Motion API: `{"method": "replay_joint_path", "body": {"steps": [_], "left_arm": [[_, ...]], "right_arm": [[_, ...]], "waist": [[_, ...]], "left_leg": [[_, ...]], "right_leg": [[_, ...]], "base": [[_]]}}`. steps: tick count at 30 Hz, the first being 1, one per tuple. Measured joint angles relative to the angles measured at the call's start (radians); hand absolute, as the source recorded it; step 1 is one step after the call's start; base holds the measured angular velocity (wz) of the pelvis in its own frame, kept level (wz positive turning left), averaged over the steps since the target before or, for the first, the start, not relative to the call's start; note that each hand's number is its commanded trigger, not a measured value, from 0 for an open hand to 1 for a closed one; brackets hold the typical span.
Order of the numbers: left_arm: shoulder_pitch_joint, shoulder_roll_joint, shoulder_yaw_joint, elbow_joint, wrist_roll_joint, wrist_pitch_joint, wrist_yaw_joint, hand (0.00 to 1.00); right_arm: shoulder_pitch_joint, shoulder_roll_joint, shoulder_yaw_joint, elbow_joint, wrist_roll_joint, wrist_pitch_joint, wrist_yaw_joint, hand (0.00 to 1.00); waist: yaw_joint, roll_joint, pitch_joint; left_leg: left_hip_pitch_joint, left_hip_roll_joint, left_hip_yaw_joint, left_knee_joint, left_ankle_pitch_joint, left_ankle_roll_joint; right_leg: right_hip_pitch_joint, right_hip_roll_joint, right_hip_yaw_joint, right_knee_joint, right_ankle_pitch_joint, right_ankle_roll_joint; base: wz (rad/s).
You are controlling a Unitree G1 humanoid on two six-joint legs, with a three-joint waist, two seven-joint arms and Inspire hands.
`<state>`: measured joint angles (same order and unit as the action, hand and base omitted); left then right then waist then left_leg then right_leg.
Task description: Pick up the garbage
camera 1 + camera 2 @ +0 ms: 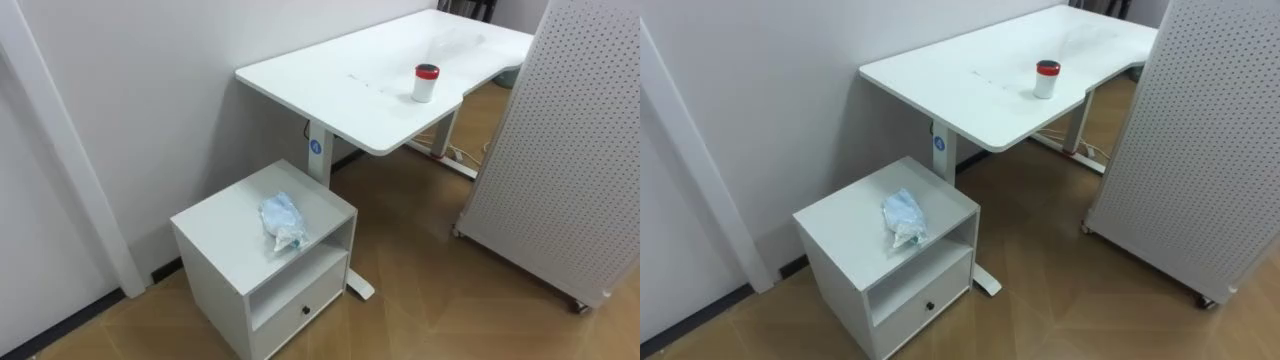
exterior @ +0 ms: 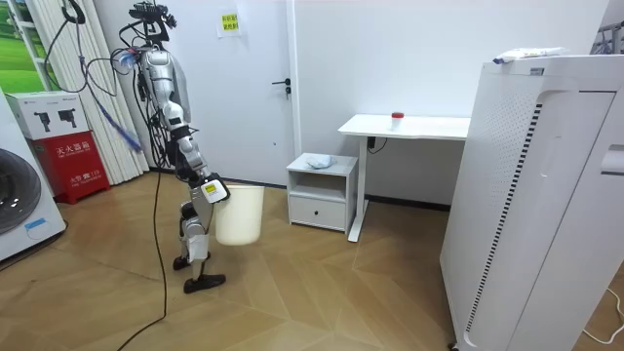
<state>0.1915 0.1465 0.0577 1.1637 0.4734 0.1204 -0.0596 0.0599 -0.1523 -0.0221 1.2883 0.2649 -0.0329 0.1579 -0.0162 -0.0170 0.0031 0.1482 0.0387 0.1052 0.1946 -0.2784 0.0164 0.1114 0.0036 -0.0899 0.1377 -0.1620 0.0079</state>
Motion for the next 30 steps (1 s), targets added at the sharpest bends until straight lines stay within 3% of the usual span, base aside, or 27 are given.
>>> {"method": "replay_joint_path", "body": {"steps": [12, 30], "left_arm": [[-0.008, 0.000, 0.000, -0.001, 0.000, 0.000, 0.002, 0.00], [-0.013, 0.000, 0.019, 0.021, 0.002, -0.001, 0.011, 0.00]], "right_arm": [[-0.009, 0.000, 0.004, -0.001, -0.001, 0.001, 0.000, 1.00], [-0.005, 0.001, 0.009, 0.002, 0.004, 0.005, 0.005, 1.00]], "waist": [[0.024, 0.001, -0.0011], [0.022, -0.004, -0.0008]], "left_leg": [[-0.018, 0.000, -0.001, 0.003, 0.000, 0.000], [-0.034, 0.007, -0.005, 0.011, -0.001, -0.001]], "right_leg": [[-0.027, 0.001, -0.003, 0.003, 0.000, 0.000], [-0.032, -0.001, -0.027, 0.019, -0.004, -0.004]], "base": [[0.00], [0.01]]}}
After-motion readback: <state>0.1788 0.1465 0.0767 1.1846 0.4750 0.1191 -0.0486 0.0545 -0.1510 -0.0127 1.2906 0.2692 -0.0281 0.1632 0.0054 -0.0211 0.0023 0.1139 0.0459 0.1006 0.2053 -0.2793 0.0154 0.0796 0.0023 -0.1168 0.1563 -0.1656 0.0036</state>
